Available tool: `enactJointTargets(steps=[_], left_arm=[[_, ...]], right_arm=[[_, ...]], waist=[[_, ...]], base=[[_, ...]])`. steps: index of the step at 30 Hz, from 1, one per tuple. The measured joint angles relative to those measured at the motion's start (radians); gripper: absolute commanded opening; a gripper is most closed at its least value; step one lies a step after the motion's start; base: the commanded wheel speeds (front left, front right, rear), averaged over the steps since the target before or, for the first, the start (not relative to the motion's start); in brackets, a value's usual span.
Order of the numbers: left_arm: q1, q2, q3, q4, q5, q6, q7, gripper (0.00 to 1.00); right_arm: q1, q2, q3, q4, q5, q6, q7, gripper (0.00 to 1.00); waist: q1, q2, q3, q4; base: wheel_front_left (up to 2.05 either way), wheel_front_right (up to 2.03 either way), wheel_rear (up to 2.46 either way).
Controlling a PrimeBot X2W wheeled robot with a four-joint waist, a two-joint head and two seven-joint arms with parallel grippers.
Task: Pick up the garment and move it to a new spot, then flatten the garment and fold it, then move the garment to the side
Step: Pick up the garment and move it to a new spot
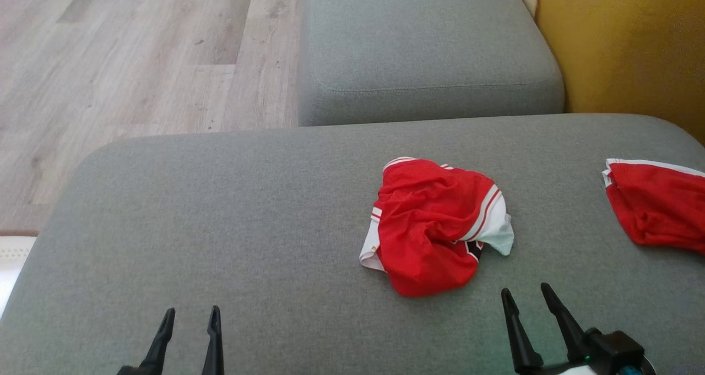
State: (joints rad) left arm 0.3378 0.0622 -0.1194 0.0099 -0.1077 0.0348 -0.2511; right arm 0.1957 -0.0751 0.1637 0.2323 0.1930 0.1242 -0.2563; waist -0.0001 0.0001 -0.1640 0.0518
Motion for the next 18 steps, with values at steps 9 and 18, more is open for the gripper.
enactJointTargets(steps=[9,18], left_arm=[[-0.020,-0.002,-0.002,0.012,0.017,-0.001,0.000,1.00],[-0.024,-0.003,-0.017,0.017,0.016,0.000,0.000,1.00]], right_arm=[[0.000,0.004,0.003,0.002,0.000,0.000,0.000,1.00],[0.000,0.006,0.002,0.007,0.001,0.000,0.000,1.00]], waist=[[0.0000,0.0000,0.002,-0.009],[0.0000,0.0000,0.005,-0.011]], base=[[0.00,0.00,0.00],[0.00,0.00,0.00]])
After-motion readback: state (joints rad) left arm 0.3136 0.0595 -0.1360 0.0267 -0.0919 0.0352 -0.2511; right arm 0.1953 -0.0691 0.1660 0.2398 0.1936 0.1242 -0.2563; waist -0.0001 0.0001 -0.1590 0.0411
